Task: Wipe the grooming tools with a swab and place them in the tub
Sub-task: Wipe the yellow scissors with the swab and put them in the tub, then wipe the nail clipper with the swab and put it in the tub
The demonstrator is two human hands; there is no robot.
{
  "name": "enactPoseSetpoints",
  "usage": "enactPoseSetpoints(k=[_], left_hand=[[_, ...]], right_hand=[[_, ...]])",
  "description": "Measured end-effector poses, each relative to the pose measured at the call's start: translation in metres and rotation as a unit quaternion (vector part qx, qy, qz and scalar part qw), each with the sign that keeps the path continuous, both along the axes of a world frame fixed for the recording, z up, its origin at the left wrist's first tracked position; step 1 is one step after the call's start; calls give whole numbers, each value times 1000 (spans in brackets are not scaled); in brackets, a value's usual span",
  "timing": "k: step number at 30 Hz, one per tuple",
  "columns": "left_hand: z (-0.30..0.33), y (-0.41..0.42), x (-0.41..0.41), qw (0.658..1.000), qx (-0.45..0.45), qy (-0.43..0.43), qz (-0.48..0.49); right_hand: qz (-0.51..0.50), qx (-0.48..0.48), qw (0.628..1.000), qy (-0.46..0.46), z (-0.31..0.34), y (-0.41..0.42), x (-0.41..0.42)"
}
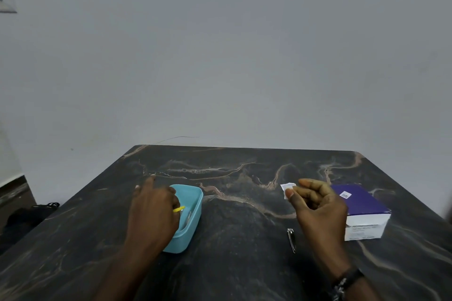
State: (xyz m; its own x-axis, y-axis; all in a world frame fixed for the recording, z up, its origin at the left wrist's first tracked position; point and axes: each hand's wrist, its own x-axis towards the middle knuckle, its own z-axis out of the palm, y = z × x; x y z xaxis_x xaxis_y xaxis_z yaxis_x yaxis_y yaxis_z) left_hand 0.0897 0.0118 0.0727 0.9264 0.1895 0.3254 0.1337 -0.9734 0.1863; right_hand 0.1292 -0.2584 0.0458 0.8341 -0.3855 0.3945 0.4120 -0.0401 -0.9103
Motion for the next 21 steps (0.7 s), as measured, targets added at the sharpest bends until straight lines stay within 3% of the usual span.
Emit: enactPoseSetpoints(k=[7, 10, 13, 16, 19, 21], left_hand=[[20, -4, 5, 986, 28, 161, 9], [30, -7, 0, 982, 50, 178, 21], [41, -14, -9, 972, 130, 189, 53], [46, -34, -18, 977, 181, 106, 25], [39, -76, -20, 993, 70, -11, -98], [26, -111, -13, 989, -30, 18, -145]], right_hand=[[-15, -38, 999, 10, -3, -2, 1], [-24, -51, 998, -1, -1, -3, 0], [-31, -53, 998, -12, -1, -3, 1], [-32, -51, 998, -17, -4, -3, 3], [-34, -53, 998, -23, -3, -2, 3], [-42, -57, 997, -30, -1, -2, 2]])
